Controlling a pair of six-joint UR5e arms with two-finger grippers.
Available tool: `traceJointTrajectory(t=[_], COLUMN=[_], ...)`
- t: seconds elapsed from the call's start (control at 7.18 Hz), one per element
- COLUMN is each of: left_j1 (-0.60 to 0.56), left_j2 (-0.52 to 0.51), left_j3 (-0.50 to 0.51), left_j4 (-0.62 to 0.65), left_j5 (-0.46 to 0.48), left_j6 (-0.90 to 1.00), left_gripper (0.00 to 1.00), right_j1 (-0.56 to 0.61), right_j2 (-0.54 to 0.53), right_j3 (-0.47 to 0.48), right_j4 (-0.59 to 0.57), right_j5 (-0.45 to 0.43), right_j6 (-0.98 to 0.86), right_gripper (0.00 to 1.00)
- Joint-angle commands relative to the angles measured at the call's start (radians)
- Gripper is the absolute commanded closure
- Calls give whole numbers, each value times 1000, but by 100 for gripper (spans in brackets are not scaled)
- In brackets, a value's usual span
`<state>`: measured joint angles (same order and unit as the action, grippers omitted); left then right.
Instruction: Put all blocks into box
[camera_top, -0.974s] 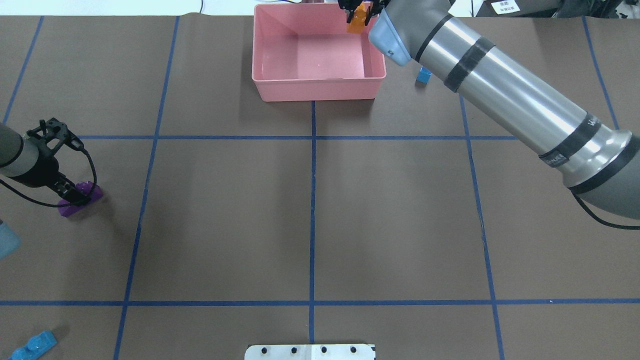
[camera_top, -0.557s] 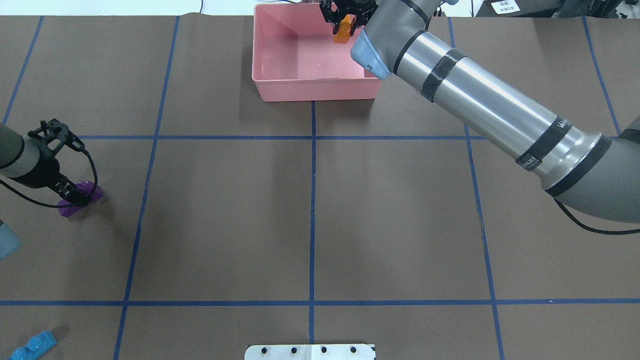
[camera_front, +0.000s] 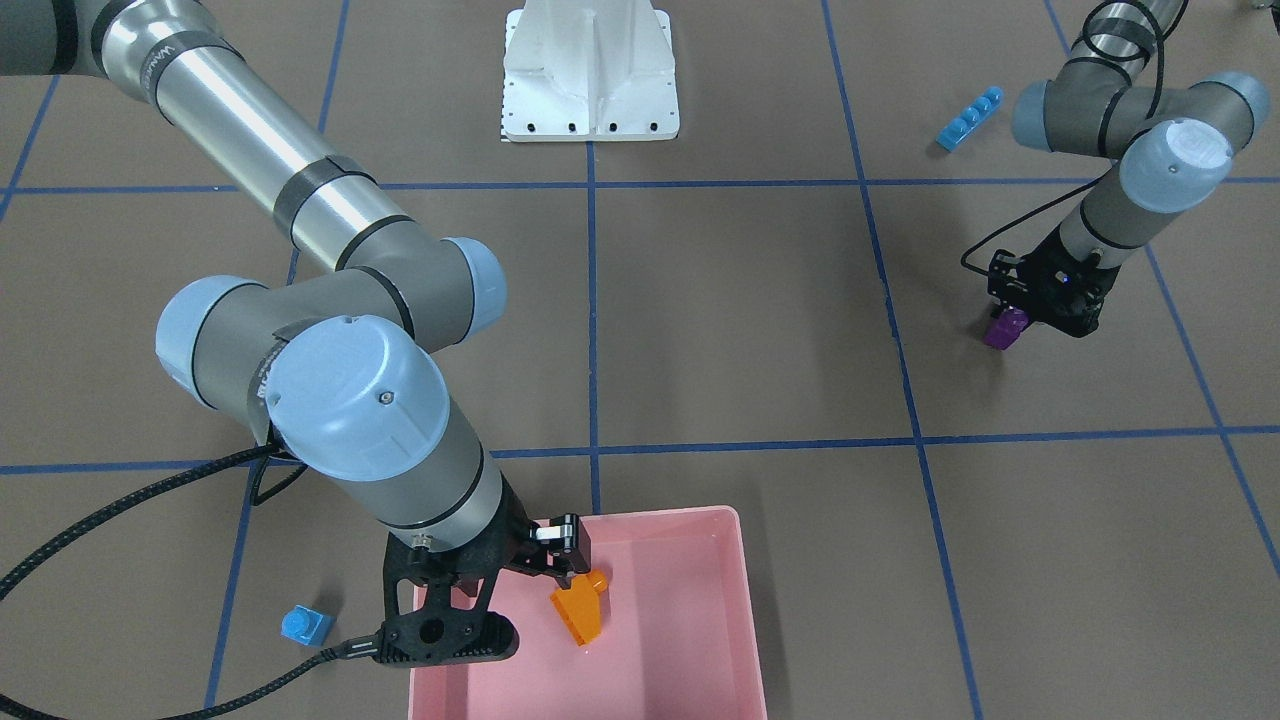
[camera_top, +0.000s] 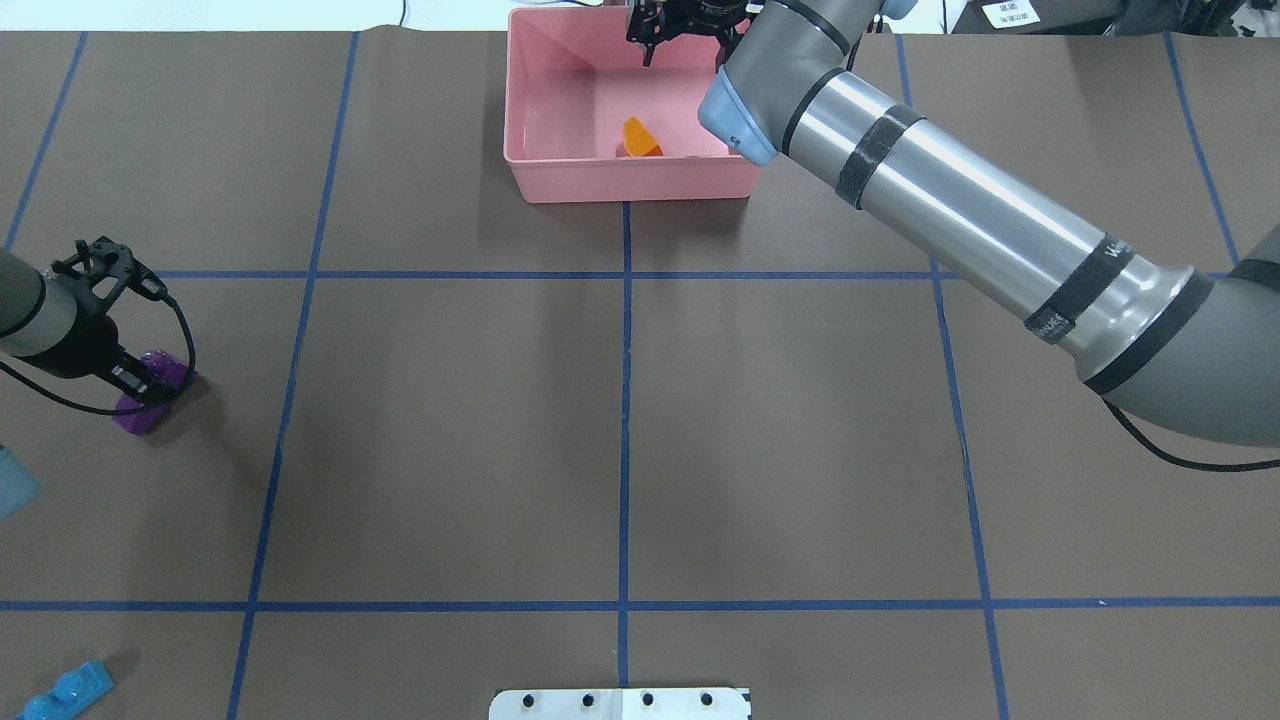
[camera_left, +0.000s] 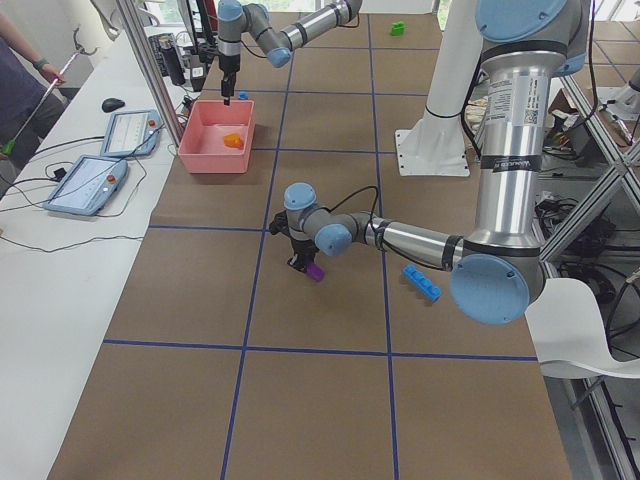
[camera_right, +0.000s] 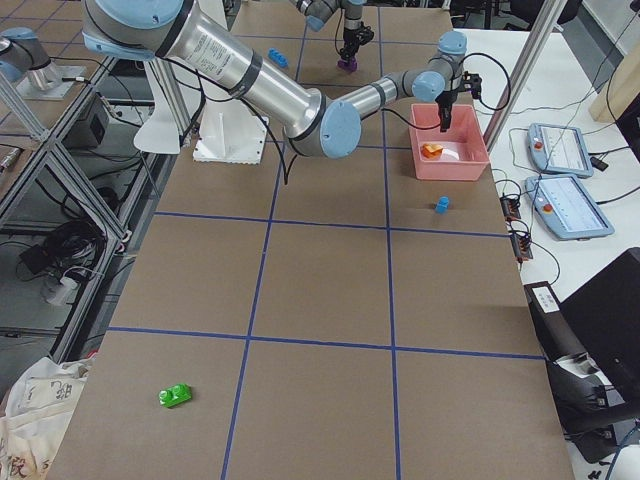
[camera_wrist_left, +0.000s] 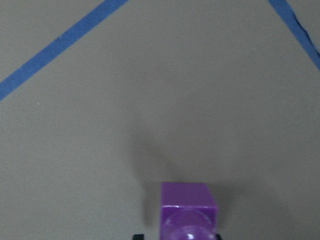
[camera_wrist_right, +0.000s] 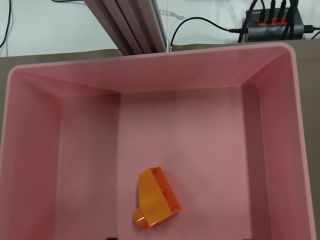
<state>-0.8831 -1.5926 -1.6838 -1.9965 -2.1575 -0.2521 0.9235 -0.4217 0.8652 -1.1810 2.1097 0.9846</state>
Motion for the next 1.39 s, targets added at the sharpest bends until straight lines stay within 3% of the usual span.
traceJointTrajectory(t=[0.0, 0.28, 0.42, 0.56, 0.84, 0.97, 1.11, 1.25], left_j1=[-20, -57, -75, -76, -79, -77, -77, -77], left_j2=[5, -12, -54, -164, -385, -494, -603, -698], left_j3=[-83, -268, -299, -284, -167, -75, 15, 91], left_j4=[39, 292, 333, 343, 349, 348, 346, 346], left_j5=[-92, -99, -102, -99, -96, -90, -88, -84], left_j6=[-13, -19, -135, -309, -549, -611, -669, -702], left_gripper=[100, 100, 100, 100, 100, 100, 100, 100], right_j1=[20, 47, 60, 84, 165, 172, 169, 163], right_j2=[-14, -70, -130, -220, -403, -443, -440, -436], right_j3=[75, 255, 347, 426, 512, 505, 465, 372], right_j4=[-63, -266, -326, -339, -330, -324, -287, -155], right_j5=[44, 52, 52, 50, 49, 35, 23, 10], right_j6=[3, -44, -91, -150, -390, -485, -488, -480], right_gripper=[1, 1, 1, 1, 1, 1, 1, 1])
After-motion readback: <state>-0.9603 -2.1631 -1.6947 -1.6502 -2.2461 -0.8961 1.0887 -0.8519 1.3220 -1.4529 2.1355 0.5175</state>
